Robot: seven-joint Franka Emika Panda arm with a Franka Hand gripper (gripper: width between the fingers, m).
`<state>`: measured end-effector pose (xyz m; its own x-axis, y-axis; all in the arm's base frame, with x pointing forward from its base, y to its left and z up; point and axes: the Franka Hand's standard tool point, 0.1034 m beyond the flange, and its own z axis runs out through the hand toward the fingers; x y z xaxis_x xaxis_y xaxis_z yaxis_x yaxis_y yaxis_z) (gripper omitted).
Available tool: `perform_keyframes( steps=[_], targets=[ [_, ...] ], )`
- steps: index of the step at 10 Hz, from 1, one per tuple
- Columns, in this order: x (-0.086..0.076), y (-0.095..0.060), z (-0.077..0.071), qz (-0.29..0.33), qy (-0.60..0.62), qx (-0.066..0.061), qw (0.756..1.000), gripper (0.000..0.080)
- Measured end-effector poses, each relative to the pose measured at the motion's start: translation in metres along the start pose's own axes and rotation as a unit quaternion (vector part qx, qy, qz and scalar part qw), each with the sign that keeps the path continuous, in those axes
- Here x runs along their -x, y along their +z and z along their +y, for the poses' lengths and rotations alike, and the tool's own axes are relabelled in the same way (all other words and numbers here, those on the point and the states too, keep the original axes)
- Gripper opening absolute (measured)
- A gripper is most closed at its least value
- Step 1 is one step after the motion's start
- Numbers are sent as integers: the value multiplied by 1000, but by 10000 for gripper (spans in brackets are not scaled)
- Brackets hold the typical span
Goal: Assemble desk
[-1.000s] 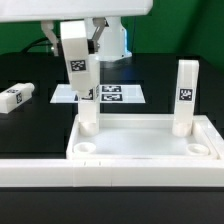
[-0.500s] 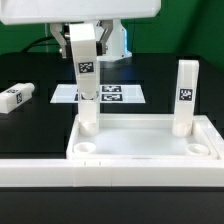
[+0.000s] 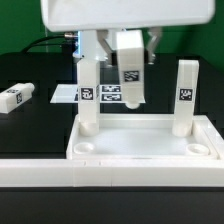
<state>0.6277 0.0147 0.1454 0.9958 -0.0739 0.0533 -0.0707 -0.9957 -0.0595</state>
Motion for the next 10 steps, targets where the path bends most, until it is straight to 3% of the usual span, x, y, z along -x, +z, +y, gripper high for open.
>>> perform_keyframes(
  steps=[2, 4, 6, 8, 10],
  targets=[
    [-2, 1, 3, 14, -3, 2, 1000, 294],
    [-12, -1, 3, 73, -1, 8, 997, 294],
    [-9, 1, -17, 123, 6, 6, 992, 294],
    [-14, 3, -40, 122, -2, 4, 992, 294],
    [-17, 2, -42, 120, -12, 8, 993, 294]
  ],
)
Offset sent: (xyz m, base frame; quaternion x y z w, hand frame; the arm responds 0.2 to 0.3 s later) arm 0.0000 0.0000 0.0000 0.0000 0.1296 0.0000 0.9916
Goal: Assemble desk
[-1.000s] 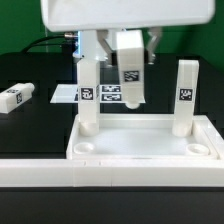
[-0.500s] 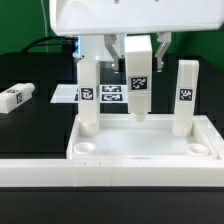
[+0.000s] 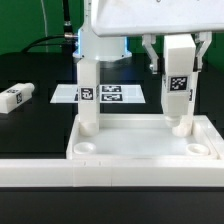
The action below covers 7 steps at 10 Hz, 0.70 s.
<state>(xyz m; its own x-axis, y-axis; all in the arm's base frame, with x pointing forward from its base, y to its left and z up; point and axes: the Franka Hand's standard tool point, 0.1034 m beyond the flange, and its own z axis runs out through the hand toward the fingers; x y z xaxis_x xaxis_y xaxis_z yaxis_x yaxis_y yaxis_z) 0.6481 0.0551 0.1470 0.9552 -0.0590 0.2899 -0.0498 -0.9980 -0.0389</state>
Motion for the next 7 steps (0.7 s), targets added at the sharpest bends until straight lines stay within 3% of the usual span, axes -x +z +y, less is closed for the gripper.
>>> perform_keyframes(
  steps=[2, 5, 7],
  targets=[
    [-1, 1, -2, 18, -1, 1, 1000, 294],
    [1, 6, -31, 59, -26, -3, 998, 294],
    [2, 7, -29, 59, -24, -2, 998, 294]
  ],
)
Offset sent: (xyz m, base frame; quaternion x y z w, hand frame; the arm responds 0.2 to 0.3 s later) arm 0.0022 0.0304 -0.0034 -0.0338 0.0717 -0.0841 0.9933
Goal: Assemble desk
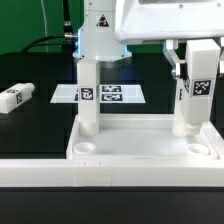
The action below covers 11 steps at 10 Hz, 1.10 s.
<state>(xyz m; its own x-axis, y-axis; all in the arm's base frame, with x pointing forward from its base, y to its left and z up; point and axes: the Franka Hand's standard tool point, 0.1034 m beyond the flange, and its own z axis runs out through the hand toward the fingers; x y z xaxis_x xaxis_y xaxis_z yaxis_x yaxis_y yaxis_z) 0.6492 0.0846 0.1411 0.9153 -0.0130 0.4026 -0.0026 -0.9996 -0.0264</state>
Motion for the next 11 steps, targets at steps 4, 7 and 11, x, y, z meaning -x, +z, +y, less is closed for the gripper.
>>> perform_keyframes(
  steps=[4, 7, 11],
  targets=[
    [10, 11, -18, -2, -32, 1, 999, 294],
    [13, 14, -24, -9, -48, 4, 999, 294],
    [18, 16, -26, 8, -51, 3, 999, 294]
  ],
)
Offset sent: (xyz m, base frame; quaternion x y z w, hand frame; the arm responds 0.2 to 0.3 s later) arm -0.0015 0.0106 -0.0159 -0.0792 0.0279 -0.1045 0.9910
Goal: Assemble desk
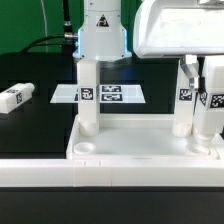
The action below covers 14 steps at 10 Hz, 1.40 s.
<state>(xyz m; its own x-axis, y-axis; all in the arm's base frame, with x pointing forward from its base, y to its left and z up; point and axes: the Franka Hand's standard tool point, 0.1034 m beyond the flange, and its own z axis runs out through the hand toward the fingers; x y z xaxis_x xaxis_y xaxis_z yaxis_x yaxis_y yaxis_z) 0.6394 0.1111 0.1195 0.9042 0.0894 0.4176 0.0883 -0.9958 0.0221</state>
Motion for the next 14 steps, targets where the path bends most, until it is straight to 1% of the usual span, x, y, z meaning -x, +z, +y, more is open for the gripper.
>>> perform_keyframes(
  steps=[3, 6, 8, 14],
  targets=[
    [1, 0, 0, 0, -1, 0, 1000, 294],
    [0, 2, 8, 0, -3, 3, 1000, 294],
    [1, 3, 10, -1, -2, 4, 1000, 294],
    [6, 8, 7, -4, -4, 4, 1000, 294]
  ],
)
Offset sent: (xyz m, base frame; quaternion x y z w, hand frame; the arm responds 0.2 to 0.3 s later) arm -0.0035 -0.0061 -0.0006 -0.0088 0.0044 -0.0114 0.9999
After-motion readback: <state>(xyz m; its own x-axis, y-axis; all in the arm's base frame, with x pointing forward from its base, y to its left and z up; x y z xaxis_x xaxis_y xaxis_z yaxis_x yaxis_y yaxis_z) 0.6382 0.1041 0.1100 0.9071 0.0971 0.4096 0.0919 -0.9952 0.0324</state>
